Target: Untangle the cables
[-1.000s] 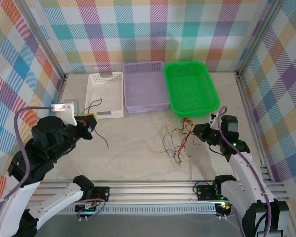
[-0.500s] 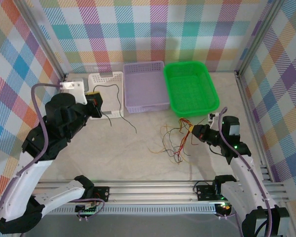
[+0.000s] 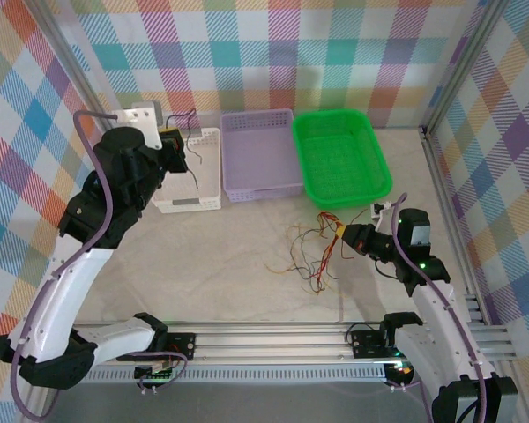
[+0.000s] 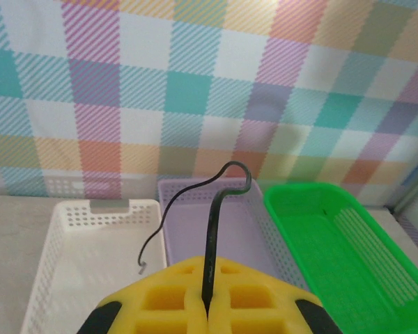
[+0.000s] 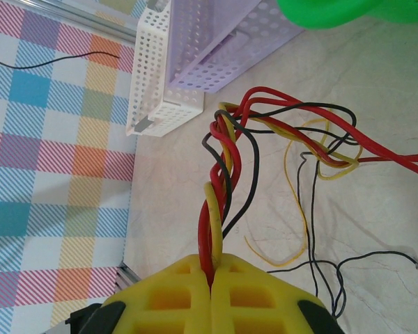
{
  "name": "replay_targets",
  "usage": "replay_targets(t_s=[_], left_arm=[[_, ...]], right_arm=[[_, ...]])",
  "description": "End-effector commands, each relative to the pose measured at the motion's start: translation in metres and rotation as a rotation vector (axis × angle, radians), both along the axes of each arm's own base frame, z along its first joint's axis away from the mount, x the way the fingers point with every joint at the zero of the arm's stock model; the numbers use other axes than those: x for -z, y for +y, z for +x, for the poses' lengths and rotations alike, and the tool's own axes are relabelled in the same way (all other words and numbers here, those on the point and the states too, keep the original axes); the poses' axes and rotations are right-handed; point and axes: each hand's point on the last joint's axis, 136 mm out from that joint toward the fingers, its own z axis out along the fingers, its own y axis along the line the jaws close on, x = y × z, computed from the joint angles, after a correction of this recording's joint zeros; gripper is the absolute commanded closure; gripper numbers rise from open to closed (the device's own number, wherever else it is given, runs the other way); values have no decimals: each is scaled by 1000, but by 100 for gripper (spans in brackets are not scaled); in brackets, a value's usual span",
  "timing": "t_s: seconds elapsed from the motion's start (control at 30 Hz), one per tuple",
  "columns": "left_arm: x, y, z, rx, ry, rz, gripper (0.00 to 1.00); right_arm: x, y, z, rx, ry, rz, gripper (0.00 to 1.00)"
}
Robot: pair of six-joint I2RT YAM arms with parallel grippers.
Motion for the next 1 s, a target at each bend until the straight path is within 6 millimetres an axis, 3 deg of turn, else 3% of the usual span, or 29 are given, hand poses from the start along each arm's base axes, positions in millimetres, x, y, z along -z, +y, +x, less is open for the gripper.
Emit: replay_targets(t_s=[0.0, 0.23, 0.4, 0.73, 0.97], left_arm=[[-21, 5, 9, -12, -57, -9, 100], [-22, 2, 37, -19, -35, -32, 100], [-17, 11, 52, -54, -24, -37, 100], [-17, 15, 64, -67, -12, -42, 100], [9, 26, 76, -116, 31, -16, 100]], right_arm=[[-8, 4, -3, -40, -56, 9, 100], [-9, 5, -5, -53, -59, 14, 100], [-15, 6, -8, -63, -74, 17, 100], [-18, 8, -8, -74, -78, 18, 100], [-23, 10, -9, -85, -83, 25, 100]])
